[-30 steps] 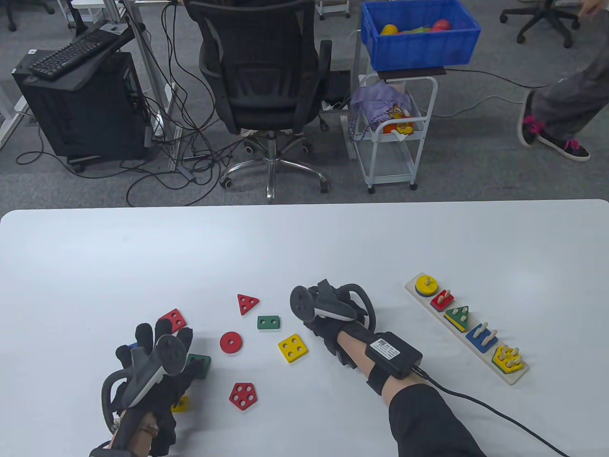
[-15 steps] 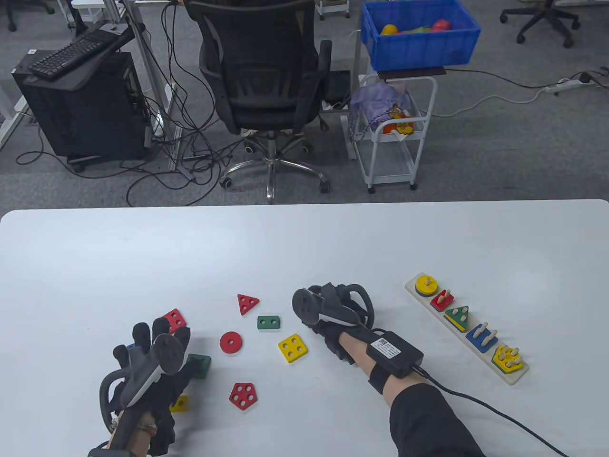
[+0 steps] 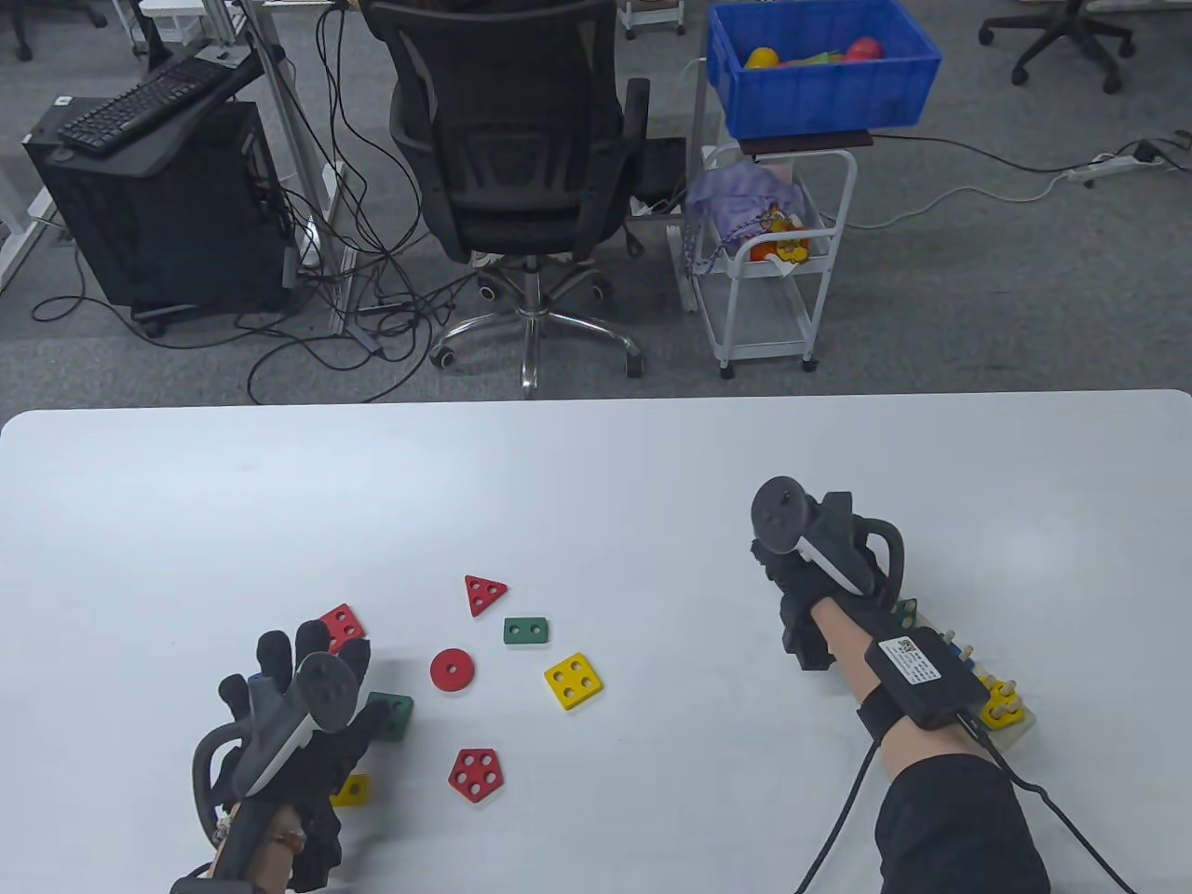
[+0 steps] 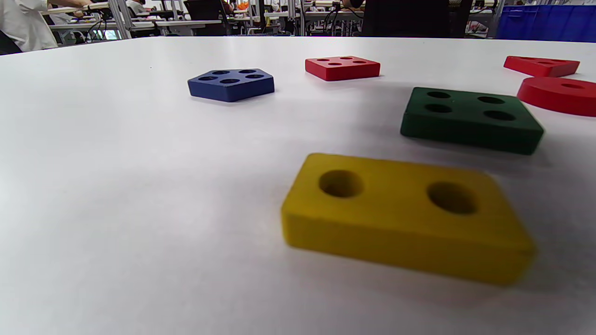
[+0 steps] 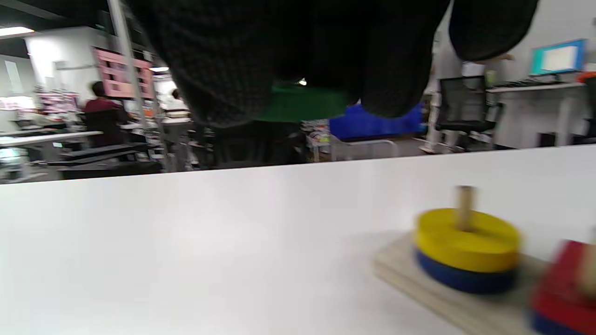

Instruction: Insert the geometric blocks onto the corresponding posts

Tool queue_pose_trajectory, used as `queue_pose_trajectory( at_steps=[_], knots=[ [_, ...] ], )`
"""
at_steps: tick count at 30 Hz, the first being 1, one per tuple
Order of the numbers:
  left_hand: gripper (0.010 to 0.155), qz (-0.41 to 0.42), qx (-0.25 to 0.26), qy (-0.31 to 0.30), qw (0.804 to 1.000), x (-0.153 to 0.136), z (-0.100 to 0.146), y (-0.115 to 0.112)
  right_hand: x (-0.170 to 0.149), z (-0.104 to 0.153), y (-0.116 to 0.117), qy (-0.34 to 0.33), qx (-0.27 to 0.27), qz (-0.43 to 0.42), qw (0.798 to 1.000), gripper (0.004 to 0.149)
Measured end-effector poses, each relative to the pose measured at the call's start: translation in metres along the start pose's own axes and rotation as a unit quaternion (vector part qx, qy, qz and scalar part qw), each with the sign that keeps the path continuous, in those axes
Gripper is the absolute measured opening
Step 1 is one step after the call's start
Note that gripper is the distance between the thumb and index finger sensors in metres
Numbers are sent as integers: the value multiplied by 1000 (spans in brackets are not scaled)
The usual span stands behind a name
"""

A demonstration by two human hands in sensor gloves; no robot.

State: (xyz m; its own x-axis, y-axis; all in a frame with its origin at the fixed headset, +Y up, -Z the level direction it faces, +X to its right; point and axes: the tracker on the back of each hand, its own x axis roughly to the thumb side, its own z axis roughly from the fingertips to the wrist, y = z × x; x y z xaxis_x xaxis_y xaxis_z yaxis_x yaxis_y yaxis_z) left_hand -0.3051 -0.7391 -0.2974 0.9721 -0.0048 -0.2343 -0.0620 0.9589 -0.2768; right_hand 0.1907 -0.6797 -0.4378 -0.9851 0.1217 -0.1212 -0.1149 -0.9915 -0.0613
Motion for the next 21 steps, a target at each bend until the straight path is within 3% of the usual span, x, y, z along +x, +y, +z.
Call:
queue_pose_trajectory(
  at_steps=[6, 21],
  knots=[
    [76, 1, 1, 1, 1000, 0, 0, 0, -32, -11, 7, 73, 22, 14, 997, 61],
    [75, -3, -3, 2, 1000, 0, 1, 0, -47, -18, 32, 108, 51, 28, 992, 62]
  ],
)
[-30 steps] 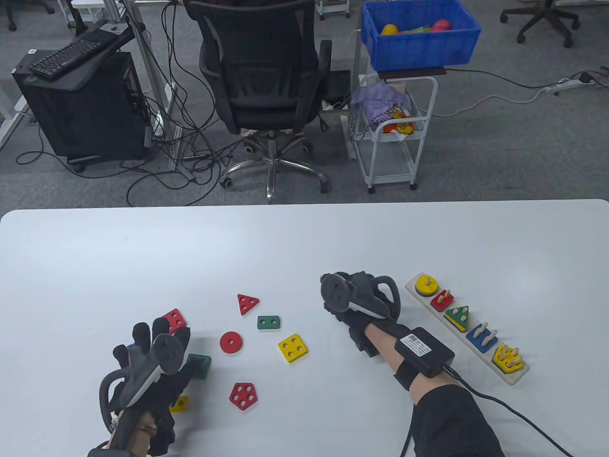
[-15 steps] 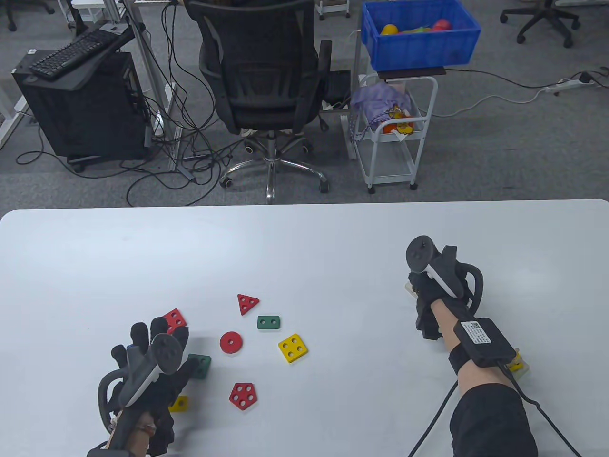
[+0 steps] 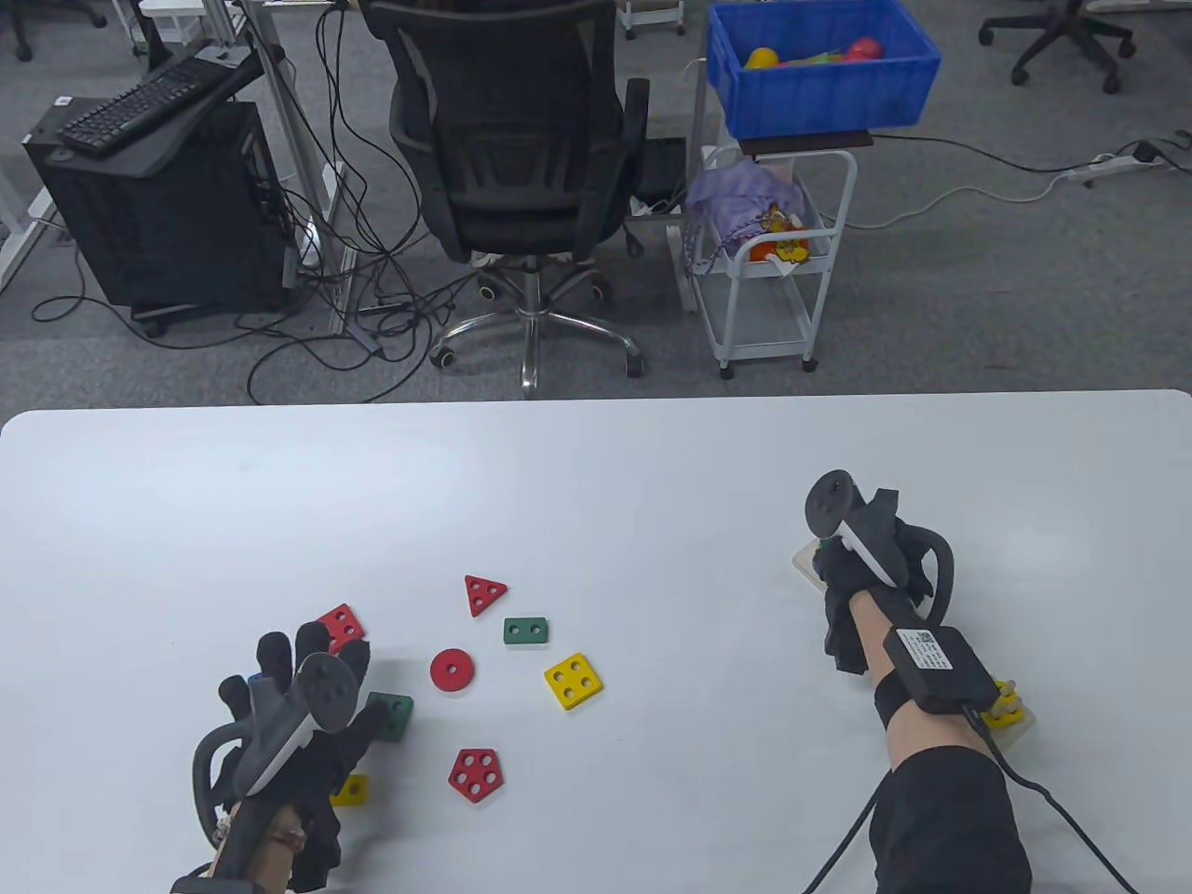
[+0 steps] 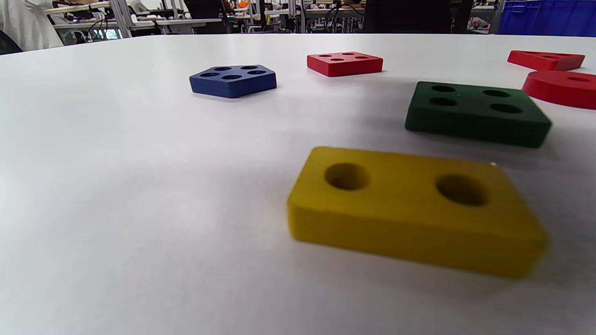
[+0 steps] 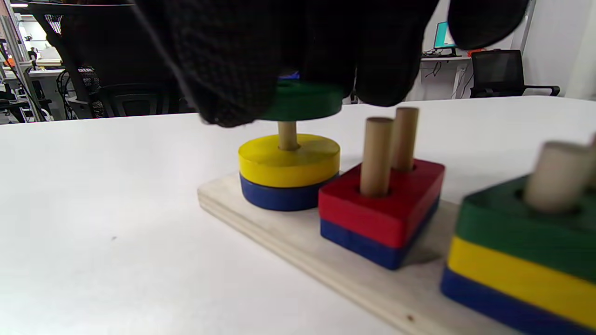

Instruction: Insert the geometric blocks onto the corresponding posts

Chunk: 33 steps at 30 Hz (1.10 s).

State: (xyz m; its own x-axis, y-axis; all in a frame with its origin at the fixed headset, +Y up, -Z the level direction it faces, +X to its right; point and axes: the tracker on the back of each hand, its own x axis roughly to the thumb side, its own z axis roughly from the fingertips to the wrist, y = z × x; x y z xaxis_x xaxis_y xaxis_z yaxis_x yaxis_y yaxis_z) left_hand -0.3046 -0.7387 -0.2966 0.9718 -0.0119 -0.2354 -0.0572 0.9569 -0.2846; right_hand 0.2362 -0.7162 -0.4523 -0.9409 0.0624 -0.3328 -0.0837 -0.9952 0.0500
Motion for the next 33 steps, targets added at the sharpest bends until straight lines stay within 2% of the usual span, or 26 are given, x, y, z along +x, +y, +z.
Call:
queue_pose_trajectory(
  at_steps=[4, 9, 13, 16, 20, 22, 28, 33],
  knots=[
    [75, -3, -3, 0, 1000, 0, 0, 0, -1, 0, 3, -6, 18, -2, 1000, 67],
    [75, -4, -3, -1, 1000, 1, 0, -1, 2, 12, -8, -26, -23, -22, 999, 64],
    [75, -4, -3, -1, 1000, 1, 0, -1, 17, 31, -18, -87, -32, -35, 995, 62],
    [75, -5, -3, -2, 1000, 2, 0, -1, 41, 55, -17, -161, -25, -24, 986, 60],
    [75, -5, -2, -3, 1000, 2, 0, -1, 87, 101, -3, -276, 2, 11, 961, 58],
    [75, -5, -2, -4, 1000, 2, 0, -1, 105, 116, 3, -319, 14, 23, 947, 58],
    [75, -3, -2, -4, 1000, 2, 1, 0, 158, 144, 29, -459, 58, 76, 883, 61],
    [75, -1, -1, -3, 1000, 2, 1, 0, 191, 157, 45, -503, 76, 111, 854, 65]
  ],
)
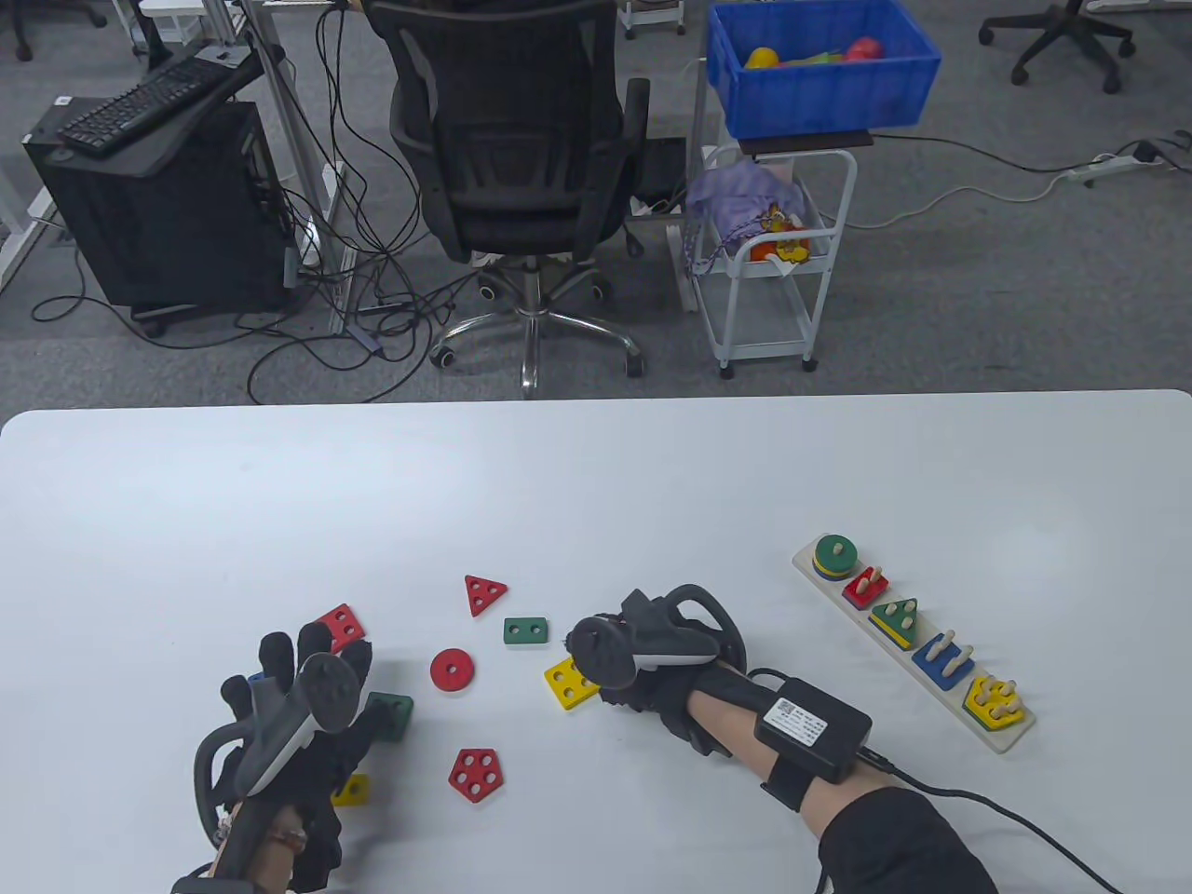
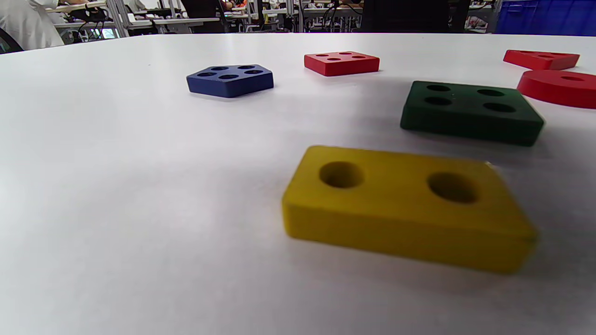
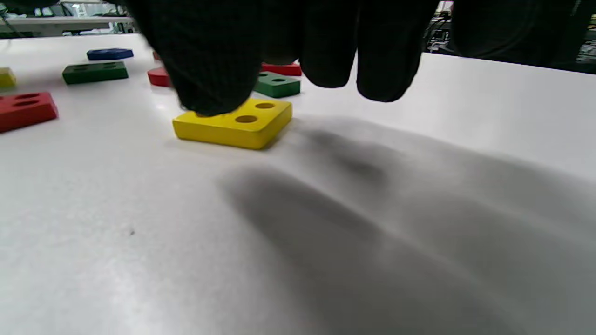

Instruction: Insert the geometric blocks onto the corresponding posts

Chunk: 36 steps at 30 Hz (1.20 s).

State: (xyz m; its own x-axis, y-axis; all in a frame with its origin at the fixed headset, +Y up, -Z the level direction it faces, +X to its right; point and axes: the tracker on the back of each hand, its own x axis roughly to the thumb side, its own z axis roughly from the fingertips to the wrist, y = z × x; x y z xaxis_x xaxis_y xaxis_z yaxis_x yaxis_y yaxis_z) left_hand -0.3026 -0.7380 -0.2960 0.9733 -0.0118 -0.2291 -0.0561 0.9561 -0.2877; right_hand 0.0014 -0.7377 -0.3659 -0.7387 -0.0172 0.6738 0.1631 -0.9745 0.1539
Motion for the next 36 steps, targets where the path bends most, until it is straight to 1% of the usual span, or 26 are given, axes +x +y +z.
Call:
queue_pose_trajectory(
  at_steps=[3, 6, 7, 8, 9, 16, 20, 25, 27, 29, 31, 32, 33, 36],
  knots=[
    [75, 0, 0, -2, 1000, 0, 0, 0, 7, -8, 3, -8, 10, 8, 1000, 66],
    [75, -1, -1, -2, 1000, 0, 0, 0, 12, -12, 11, -11, 14, 29, 999, 64],
    [75, -1, -1, -2, 1000, 0, 0, 0, 13, -11, 12, -8, 2, 36, 999, 64],
    [75, -1, -1, -1, 1000, 0, 0, 0, 13, -9, 13, -5, -32, 50, 998, 62],
    [75, -1, -1, -1, 1000, 0, 0, 0, 13, -9, 14, -10, -45, 53, 998, 62],
    [75, -3, 0, -3, 1000, 1, 0, -1, 13, -5, 15, -11, -63, 46, 997, 63],
    [75, -2, 2, -2, 1000, 1, 0, 0, 9, 0, 12, -7, -78, 34, 996, 63],
    [76, -1, 2, -3, 1000, 1, 0, -1, -19, 31, -5, 39, -126, -22, 991, 64],
    [75, -2, 2, -5, 1000, 2, 0, -1, -40, 56, -12, 77, -147, -46, 985, 64],
    [75, -3, 1, -5, 1000, 2, 0, -1, -55, 74, -15, 104, -159, -51, 981, 65],
    [75, -4, 1, -5, 1000, 2, 0, -1, -74, 98, -19, 144, -171, -57, 973, 65],
    [75, -5, 1, -5, 1000, 2, 0, -2, -86, 112, -20, 168, -176, -62, 968, 65],
    [75, -6, 1, -5, 1000, 2, 0, -2, -99, 129, -21, 200, -188, -73, 959, 64],
    [75, -9, 1, -6, 1000, 3, 0, -2, -123, 166, -18, 266, -208, -99, 936, 64]
  ],
)
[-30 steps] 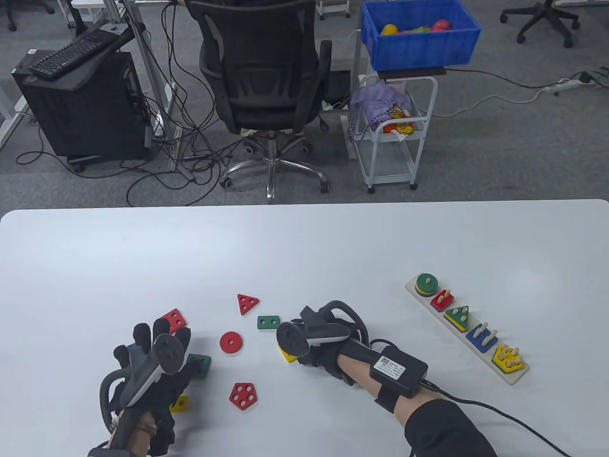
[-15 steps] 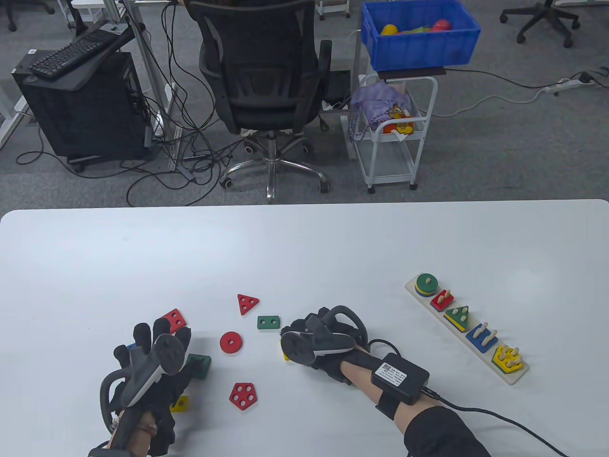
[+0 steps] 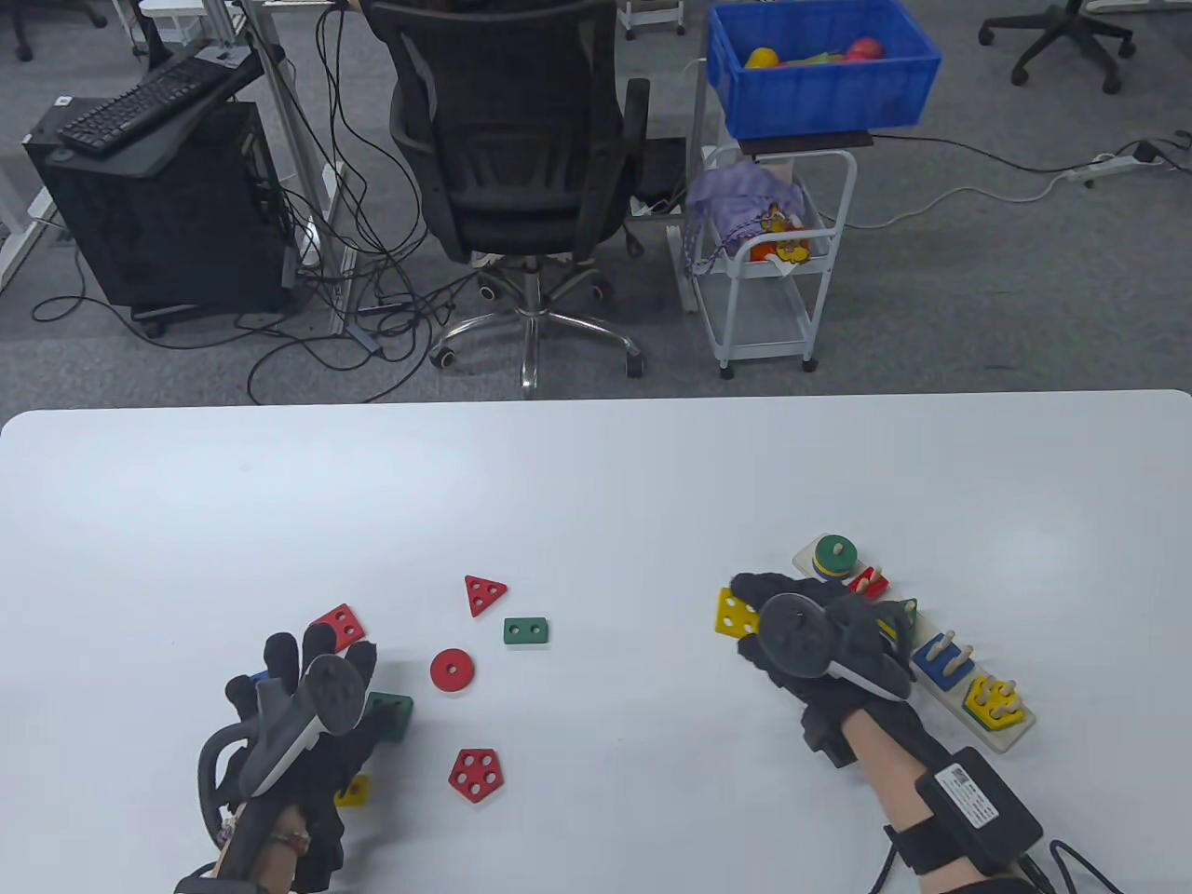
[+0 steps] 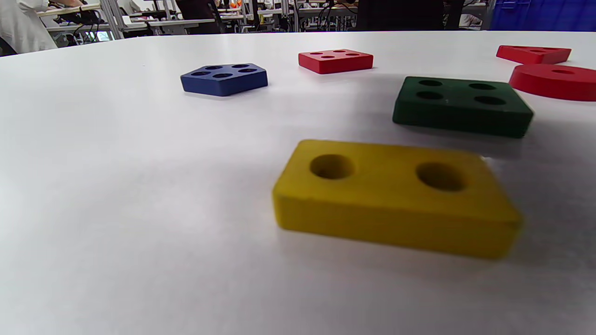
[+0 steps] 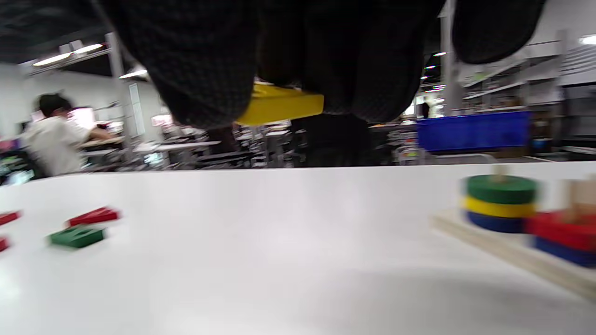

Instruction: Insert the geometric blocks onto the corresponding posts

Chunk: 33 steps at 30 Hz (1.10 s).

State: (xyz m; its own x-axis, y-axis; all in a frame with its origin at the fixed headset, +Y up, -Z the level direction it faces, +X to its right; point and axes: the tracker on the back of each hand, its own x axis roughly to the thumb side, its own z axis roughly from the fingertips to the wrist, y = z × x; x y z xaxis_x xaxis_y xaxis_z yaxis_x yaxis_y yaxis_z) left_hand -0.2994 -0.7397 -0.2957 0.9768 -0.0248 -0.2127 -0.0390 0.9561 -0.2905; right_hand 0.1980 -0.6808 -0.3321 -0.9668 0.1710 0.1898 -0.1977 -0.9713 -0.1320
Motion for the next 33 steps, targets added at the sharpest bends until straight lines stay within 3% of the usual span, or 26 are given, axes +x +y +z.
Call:
queue_pose_trajectory(
  at_steps=[5, 11, 17, 33],
  knots=[
    [75, -3, -1, 1, 1000, 0, 0, -1, -70, 36, -11, 146, -60, 7, 987, 63],
    [75, -6, -6, 0, 1000, 2, -1, -3, -116, 53, -9, 238, -52, -9, 970, 63],
    [75, -5, -5, -3, 1000, 3, 0, -3, -133, 58, 3, 287, -19, 28, 957, 63],
    [75, -7, -3, -11, 1000, 7, 2, -2, -133, 56, 9, 293, 3, 46, 955, 63]
  ],
)
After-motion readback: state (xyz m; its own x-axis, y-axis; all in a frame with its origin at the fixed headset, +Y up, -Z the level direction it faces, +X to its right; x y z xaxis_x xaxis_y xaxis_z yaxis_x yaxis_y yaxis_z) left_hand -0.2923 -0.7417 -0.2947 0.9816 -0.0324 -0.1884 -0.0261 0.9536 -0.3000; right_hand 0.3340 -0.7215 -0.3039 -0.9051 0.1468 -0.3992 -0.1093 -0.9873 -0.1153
